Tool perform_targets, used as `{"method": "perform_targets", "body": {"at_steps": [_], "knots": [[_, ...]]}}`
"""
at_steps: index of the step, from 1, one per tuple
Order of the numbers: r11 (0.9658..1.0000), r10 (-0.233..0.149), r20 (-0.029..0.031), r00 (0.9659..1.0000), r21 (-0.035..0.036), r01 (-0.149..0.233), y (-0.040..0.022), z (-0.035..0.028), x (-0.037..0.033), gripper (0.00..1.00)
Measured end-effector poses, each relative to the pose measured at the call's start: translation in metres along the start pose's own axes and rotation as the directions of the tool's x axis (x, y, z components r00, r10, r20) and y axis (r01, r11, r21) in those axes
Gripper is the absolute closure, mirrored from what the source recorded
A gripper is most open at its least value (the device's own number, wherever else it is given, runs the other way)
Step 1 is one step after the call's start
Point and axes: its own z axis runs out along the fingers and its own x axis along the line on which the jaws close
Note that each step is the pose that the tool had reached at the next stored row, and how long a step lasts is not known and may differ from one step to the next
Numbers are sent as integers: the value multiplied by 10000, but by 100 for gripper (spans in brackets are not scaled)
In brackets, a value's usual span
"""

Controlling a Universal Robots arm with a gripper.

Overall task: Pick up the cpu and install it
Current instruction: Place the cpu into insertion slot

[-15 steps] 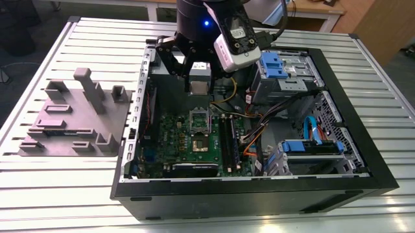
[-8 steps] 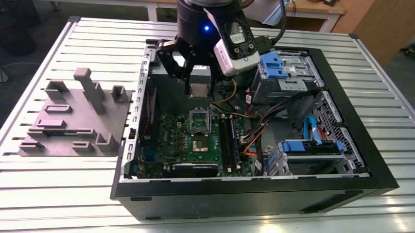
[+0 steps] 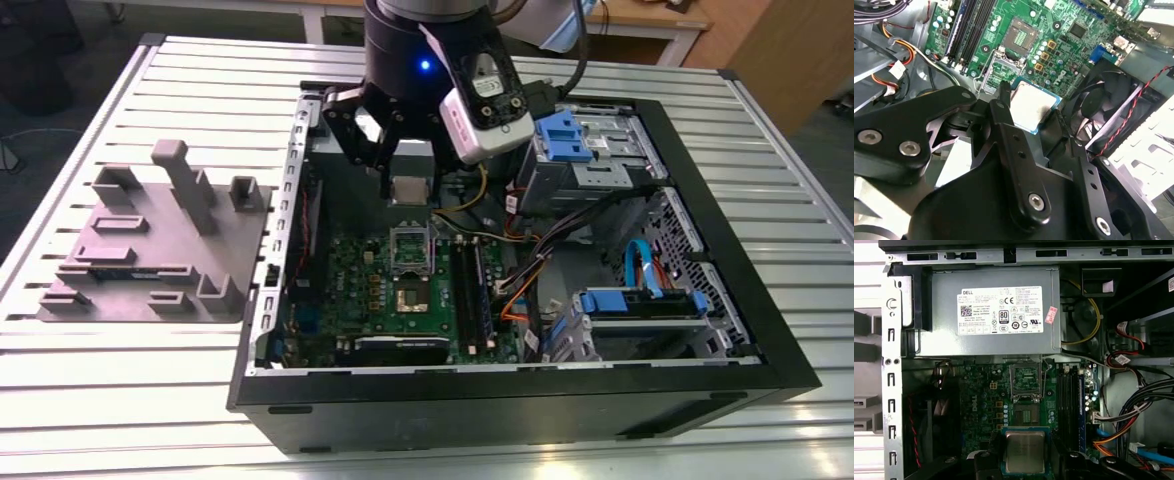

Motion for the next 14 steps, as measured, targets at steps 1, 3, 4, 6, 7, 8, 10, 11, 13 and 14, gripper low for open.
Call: {"method": "perform_targets", "body": {"at_steps": [1, 3, 4, 6, 7, 8, 10, 11, 13, 14], "knots": [[10000, 0, 0, 10000, 0, 0, 0, 6, 0, 53], [10000, -1, -1, 10000, 1, 1, -1, 17, -1, 53], [10000, -1, 0, 10000, 1, 1, -1, 24, -1, 53], [10000, -1, 0, 10000, 1, 1, -1, 37, -1, 53], [10000, 0, 0, 10000, 1, 0, -2, 43, -1, 53], [10000, 0, -1, 10000, 1, 0, -2, 50, -2, 53], [10000, -3, -1, 10000, 2, 3, -2, 64, -10, 53], [10000, -1, 0, 10000, 0, 1, -2, 71, -10, 53], [10000, -1, -2, 10000, 3, 1, -2, 75, -10, 53], [10000, 0, -1, 10000, 2, 0, -3, 79, -10, 53]]}}
